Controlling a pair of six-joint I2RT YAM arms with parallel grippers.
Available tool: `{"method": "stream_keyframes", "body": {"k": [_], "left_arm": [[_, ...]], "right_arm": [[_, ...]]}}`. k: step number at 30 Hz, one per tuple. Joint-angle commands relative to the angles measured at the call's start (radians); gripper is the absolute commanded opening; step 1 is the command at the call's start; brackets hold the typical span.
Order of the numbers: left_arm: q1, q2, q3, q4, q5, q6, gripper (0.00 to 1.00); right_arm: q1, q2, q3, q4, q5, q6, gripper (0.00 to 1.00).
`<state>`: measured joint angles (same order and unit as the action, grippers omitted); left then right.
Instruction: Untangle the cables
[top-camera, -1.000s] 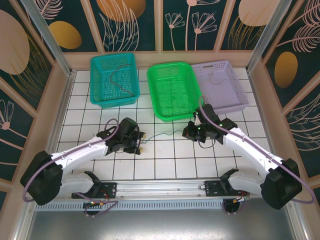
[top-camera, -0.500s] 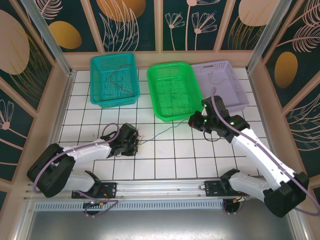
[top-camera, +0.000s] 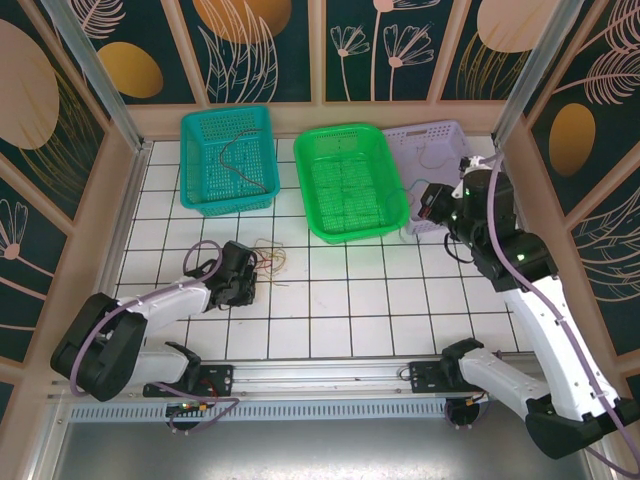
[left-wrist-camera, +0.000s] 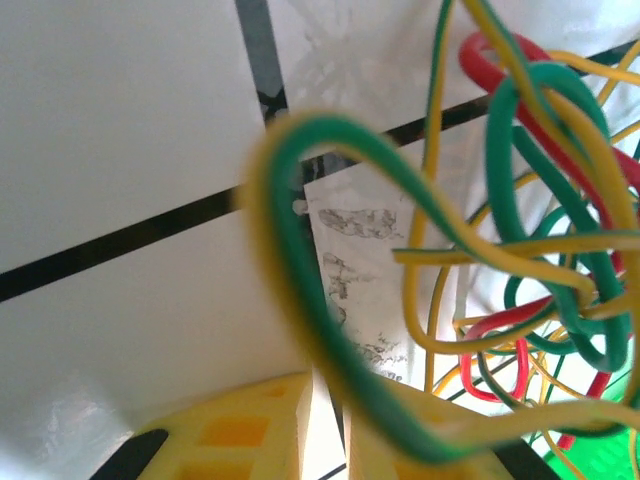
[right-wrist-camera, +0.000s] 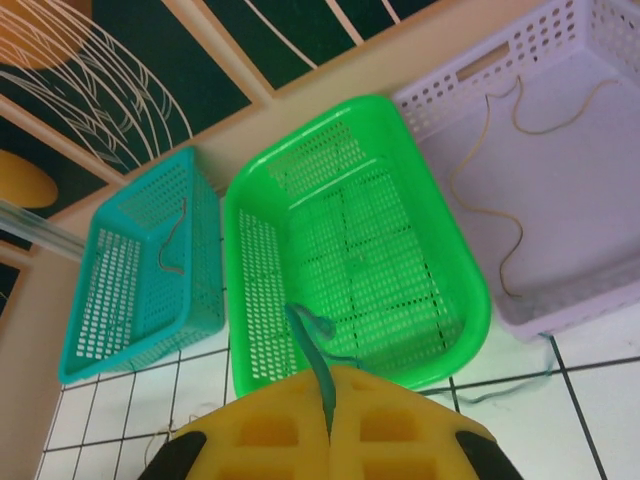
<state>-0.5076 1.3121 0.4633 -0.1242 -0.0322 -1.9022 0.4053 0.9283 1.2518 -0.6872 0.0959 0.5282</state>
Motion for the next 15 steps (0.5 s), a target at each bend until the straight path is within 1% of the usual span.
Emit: {"method": "stream_keyframes", "body": {"k": [1,3,5,7,8,10,15], "left_arm": [[0.018,0.034,-0.008,-0.062,-0.066,0.057,0.17],[0.019,0.026,0.02,-0.046,-0.068,0.105,0.24],[0.018,0.014,0.086,-0.082,-0.068,0.176,0.4],[0.018,-0.003,0.167,-0.143,-0.056,0.229,0.52],[0.018,-0.015,0.205,-0.168,-0.04,0.246,0.56],[0.017,-0.05,0.265,-0.213,-0.016,0.261,0.59],[0.017,-0.131,0.397,-0.326,-0.004,0.288,0.64]], "right_arm": [[-0.007,-0.01,0.043,0.036,0.015,-0.023,0.0],[-0.008,-0.008,0.056,0.044,0.013,-0.032,0.0],[-0.007,-0.002,0.083,0.057,0.01,-0.041,0.0],[-0.008,0.015,0.118,0.072,-0.015,-0.049,0.0],[-0.008,0.025,0.137,0.082,-0.037,-0.054,0.0],[-0.007,0.042,0.168,0.101,-0.075,-0.05,0.0],[-0.008,0.062,0.232,0.175,-0.162,-0.026,0.0]]}}
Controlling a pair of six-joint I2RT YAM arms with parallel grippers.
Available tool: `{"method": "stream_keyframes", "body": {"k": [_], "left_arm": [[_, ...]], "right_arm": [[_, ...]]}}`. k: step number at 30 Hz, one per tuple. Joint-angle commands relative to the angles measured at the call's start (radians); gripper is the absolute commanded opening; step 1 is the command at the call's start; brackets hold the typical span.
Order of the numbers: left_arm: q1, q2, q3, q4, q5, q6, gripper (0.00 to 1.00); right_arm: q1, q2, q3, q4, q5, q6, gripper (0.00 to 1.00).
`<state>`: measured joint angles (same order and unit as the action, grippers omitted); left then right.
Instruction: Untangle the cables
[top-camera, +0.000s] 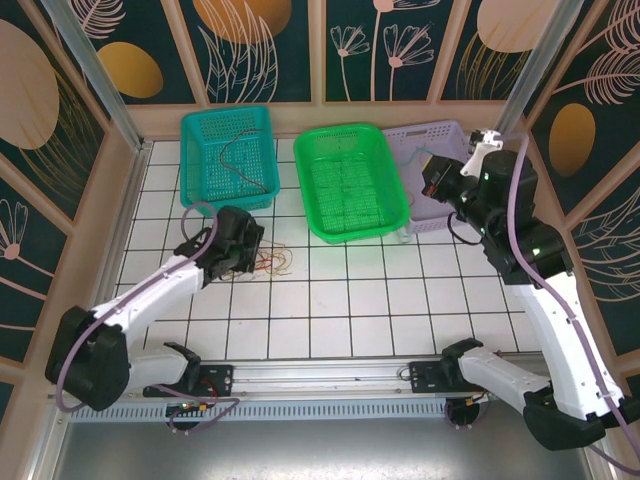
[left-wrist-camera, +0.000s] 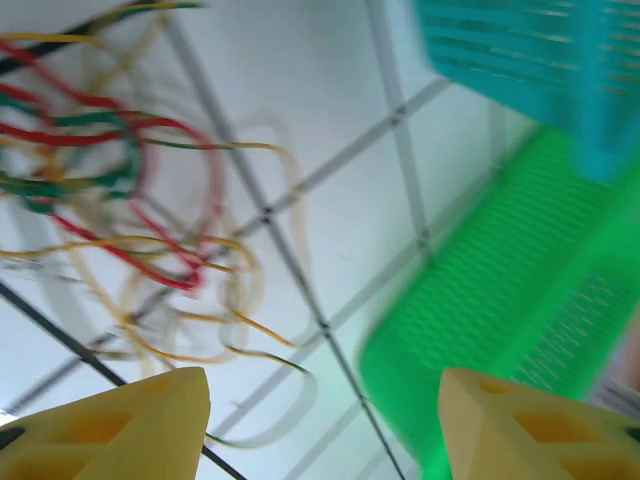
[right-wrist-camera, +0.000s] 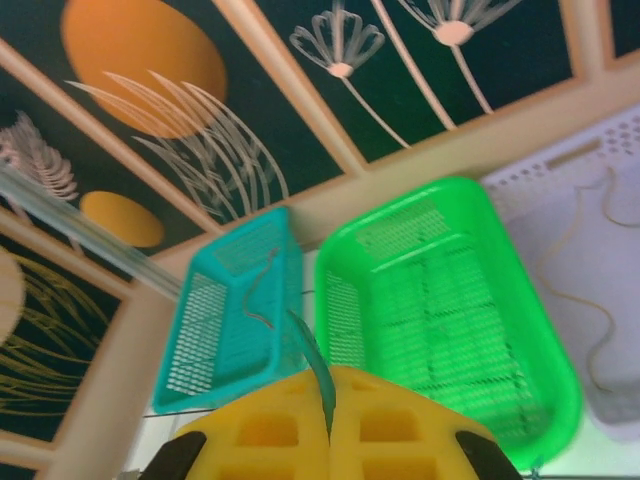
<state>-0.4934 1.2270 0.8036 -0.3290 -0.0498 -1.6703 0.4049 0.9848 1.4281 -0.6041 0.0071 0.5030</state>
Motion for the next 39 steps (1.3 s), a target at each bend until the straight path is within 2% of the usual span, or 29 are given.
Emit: {"method": "stream_keyframes", "body": {"k": [1,6,11,14,22,25,29,32,35,39], "left_arm": [[0.003,-0.054,0.076,-0.129,0.028,0.059,0.65],[0.003,-0.064,0.134,-0.089,0.121,0.065,0.7],[0.003,-0.088,0.163,-0.032,0.118,0.0,0.73],[0.003,-0.078,0.195,0.043,0.118,0.004,0.75],[0.003,0.012,0.209,0.166,0.259,0.106,0.77],[0.003,0.049,0.216,0.159,0.287,0.159,0.77],[0.003,0.098,0.23,0.143,0.269,0.235,0.77],[0.003,0.135,0.203,0.21,0.24,0.296,0.78],[0.003,0.165,0.135,0.328,0.26,0.28,0.77],[0.003,0.2,0.13,0.37,0.292,0.282,0.78]], "right_arm": [[-0.007,0.011,0.069,0.11,-0.089,0.006,0.0],[-0.008,0.062,0.109,0.206,-0.208,0.042,0.0],[-0.007,0.102,0.075,0.33,-0.298,0.107,0.0],[-0.004,0.124,0.051,0.367,-0.308,0.138,0.0],[0.013,0.127,-0.075,0.431,-0.351,0.201,0.0],[0.025,0.13,-0.109,0.473,-0.367,0.231,0.0],[0.046,0.145,-0.12,0.508,-0.385,0.247,0.0],[0.05,0.147,-0.133,0.517,-0.398,0.253,0.0],[0.05,0.136,-0.155,0.517,-0.403,0.259,0.0],[0.049,0.127,-0.175,0.519,-0.414,0.273,0.0]]}}
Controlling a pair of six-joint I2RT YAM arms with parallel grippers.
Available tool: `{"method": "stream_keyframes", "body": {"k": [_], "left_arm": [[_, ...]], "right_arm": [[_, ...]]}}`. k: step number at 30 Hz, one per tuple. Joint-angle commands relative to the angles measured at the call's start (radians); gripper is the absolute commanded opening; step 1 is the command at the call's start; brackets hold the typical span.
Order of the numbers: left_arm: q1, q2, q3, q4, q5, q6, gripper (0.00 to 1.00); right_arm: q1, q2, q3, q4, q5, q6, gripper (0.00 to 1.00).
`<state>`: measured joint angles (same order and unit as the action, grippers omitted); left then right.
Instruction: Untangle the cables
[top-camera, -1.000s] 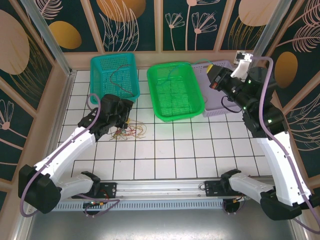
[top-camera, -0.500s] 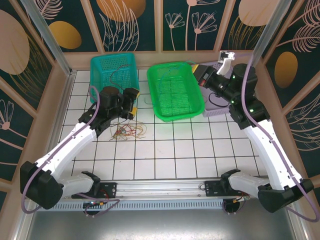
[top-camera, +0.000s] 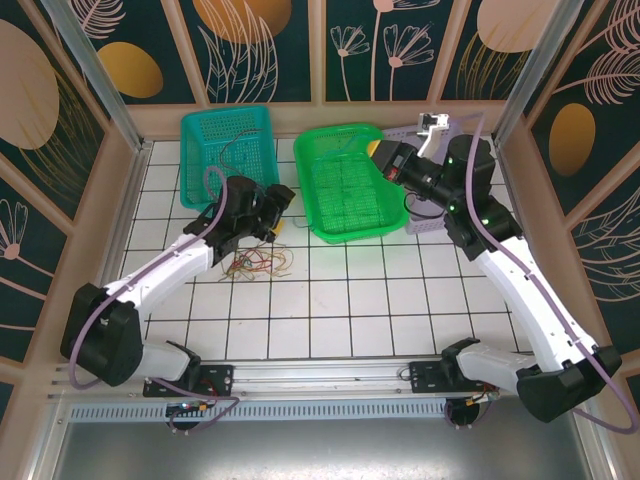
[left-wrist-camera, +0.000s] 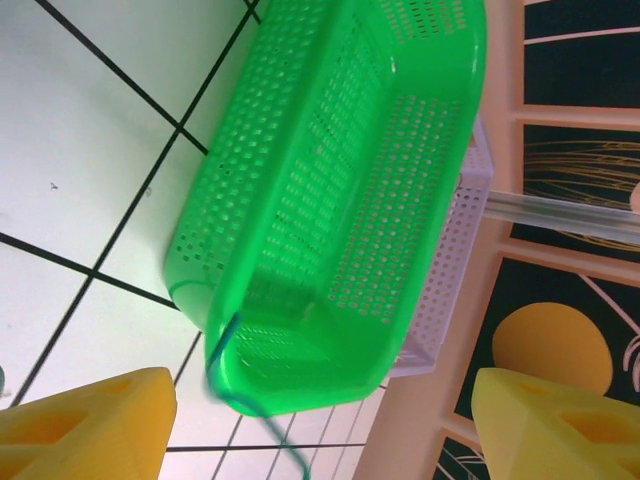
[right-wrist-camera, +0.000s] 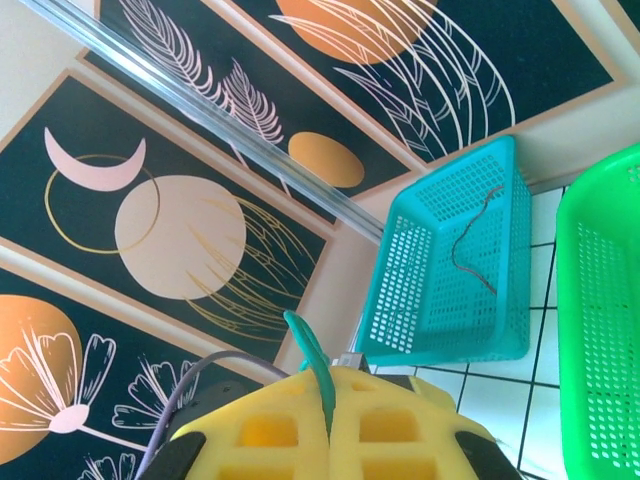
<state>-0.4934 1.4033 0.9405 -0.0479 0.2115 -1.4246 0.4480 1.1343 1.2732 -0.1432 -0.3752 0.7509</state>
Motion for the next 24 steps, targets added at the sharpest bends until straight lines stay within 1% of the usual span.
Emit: {"method": "stream_keyframes", "body": {"k": [1,3,6,9,13,18,19,20,22,24], "left_arm": [[0.003,0.029,-0.004,0.085,0.038,0.043,0.78],[0.003,0.046,0.009,0.056,0.047,0.061,0.77],[0.003,0.065,0.021,0.027,0.031,0.083,0.75],[0.004,0.079,0.019,0.065,0.0,0.088,0.71],[0.004,0.137,0.065,0.103,0.004,0.107,0.63],[0.003,0.193,0.089,0.149,0.029,0.098,0.49],[0.004,0.195,0.091,0.149,0.028,0.096,0.45],[0.004,0.195,0.093,0.145,0.025,0.096,0.39],[0.004,0.187,0.103,0.12,0.002,0.109,0.24],[0.006,0.17,0.125,0.062,-0.044,0.141,0.06]], "right_arm": [[0.006,-0.025,-0.025,0.067,-0.036,0.034,0.0],[0.006,-0.031,-0.04,0.09,-0.046,0.052,0.0],[0.007,-0.037,-0.051,0.111,-0.058,0.072,0.0],[0.006,-0.039,-0.05,0.114,-0.067,0.08,0.0],[0.006,-0.048,-0.051,0.101,-0.068,0.082,0.0],[0.005,-0.066,-0.058,0.088,-0.063,0.086,0.0],[0.004,-0.07,-0.06,0.087,-0.059,0.087,0.0],[0.005,-0.075,-0.061,0.081,-0.055,0.085,0.0],[0.003,-0.085,-0.063,0.069,-0.046,0.082,0.0],[0.0,-0.095,-0.061,0.04,-0.033,0.07,0.0]]}}
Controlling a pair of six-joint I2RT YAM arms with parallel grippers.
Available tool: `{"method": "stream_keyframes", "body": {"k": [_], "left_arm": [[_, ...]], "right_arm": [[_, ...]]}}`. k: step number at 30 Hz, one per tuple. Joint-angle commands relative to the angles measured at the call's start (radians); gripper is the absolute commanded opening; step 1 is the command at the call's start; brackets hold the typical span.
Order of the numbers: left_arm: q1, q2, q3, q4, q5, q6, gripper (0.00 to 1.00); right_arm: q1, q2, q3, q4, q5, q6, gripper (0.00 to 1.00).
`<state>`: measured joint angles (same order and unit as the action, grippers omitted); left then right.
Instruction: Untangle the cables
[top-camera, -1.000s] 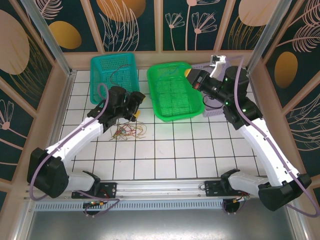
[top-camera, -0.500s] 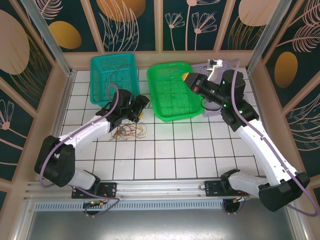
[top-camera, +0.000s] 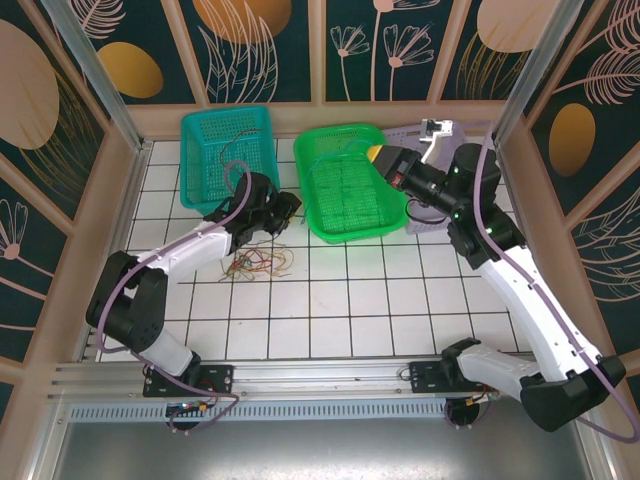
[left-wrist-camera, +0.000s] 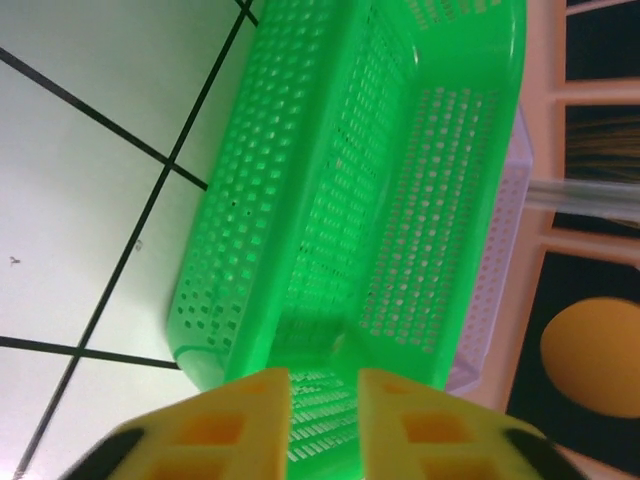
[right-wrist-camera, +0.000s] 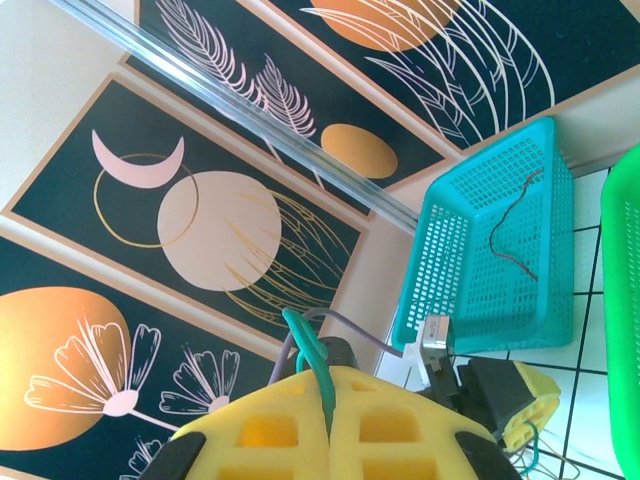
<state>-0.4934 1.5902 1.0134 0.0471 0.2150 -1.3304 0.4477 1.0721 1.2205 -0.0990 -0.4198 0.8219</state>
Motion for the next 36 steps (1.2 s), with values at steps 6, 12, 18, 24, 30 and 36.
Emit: {"method": "stream_keyframes", "body": {"k": [6,12,18,24,30,36], "left_arm": [[0.094,-0.067,0.095,-0.199,-0.117,0.144,0.0],[0.257,-0.105,0.154,-0.307,-0.112,0.244,0.0],[0.433,-0.093,0.262,-0.378,-0.099,0.316,0.0],[0.52,-0.067,0.34,-0.376,-0.053,0.314,0.0],[0.556,-0.059,0.367,-0.363,-0.04,0.3,0.0],[0.581,-0.058,0.371,-0.341,-0.012,0.286,0.0]], "right_arm": [[-0.03,-0.095,-0.01,-0.187,0.069,-0.096,0.0],[-0.034,-0.193,-0.113,-0.34,0.072,-0.189,0.0],[-0.033,-0.284,-0.237,-0.521,0.075,-0.246,0.0],[-0.022,-0.331,-0.322,-0.561,0.02,-0.205,0.0],[0.003,-0.336,-0.358,-0.597,0.015,-0.208,0.0],[0.006,-0.351,-0.379,-0.599,-0.007,-0.209,0.0]]}}
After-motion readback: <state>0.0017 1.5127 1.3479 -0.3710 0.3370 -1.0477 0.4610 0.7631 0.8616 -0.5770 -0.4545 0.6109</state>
